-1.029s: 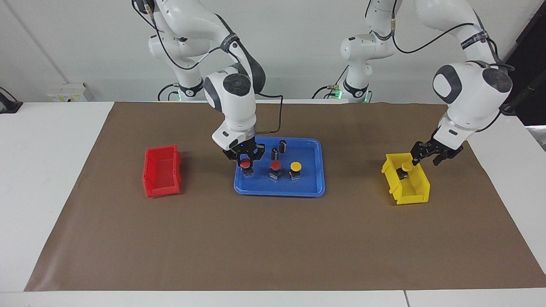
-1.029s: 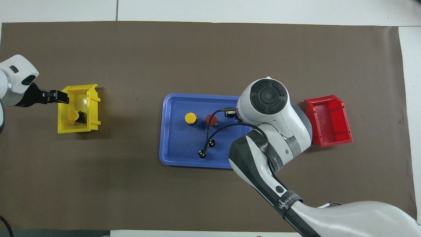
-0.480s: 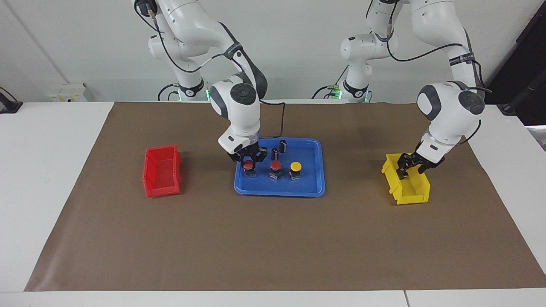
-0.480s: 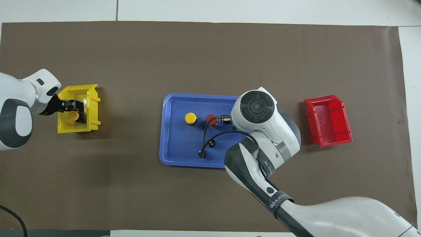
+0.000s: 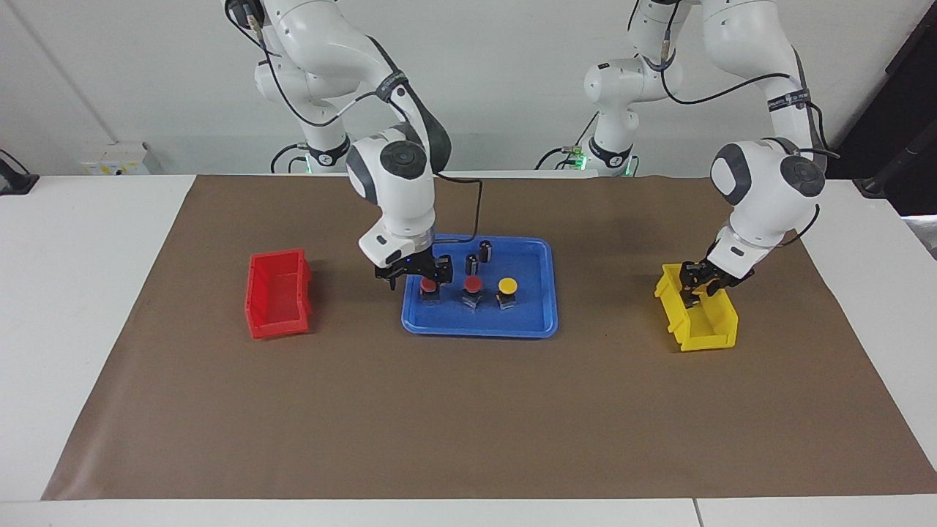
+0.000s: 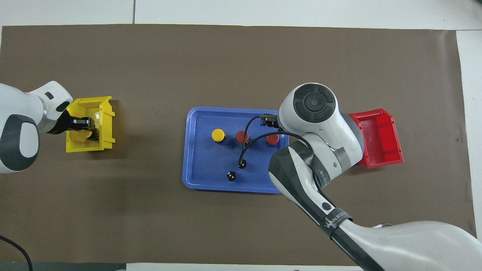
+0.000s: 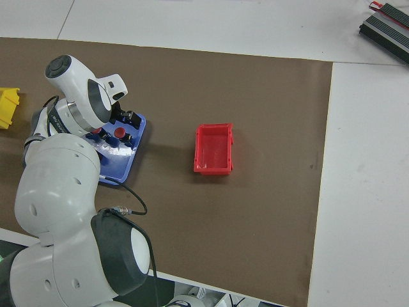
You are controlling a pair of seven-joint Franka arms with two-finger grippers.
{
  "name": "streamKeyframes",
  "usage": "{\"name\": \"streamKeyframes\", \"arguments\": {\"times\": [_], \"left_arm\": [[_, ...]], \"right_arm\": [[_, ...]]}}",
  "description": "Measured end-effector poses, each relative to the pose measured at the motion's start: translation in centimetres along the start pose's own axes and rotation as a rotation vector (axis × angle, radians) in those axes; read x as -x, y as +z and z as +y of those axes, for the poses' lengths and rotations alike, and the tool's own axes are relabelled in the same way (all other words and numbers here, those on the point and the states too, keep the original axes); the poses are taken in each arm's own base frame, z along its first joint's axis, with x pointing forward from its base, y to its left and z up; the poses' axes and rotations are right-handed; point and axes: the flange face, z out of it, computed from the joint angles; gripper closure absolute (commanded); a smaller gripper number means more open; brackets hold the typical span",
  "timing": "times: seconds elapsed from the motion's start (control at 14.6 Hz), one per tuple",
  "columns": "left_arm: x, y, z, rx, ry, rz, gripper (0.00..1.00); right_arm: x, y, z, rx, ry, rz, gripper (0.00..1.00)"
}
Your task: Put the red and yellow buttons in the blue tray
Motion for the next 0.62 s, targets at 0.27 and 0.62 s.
{"name": "streamKeyframes", "arguments": {"times": [0.27, 0.62], "left_arm": [[-1.7, -6.4, 0.1, 0.01, -0.018, -0.075, 0.98], [-4.2, -14.3, 12.5, 0.0, -0.158, -0.078, 0.98]], "right_arm": [[-3.7, -7.5, 7.4, 0.043, 0.065, 0.021, 0.0], [-5.6, -15.1, 17.0, 0.063, 0.063, -0.018, 0.0]]}}
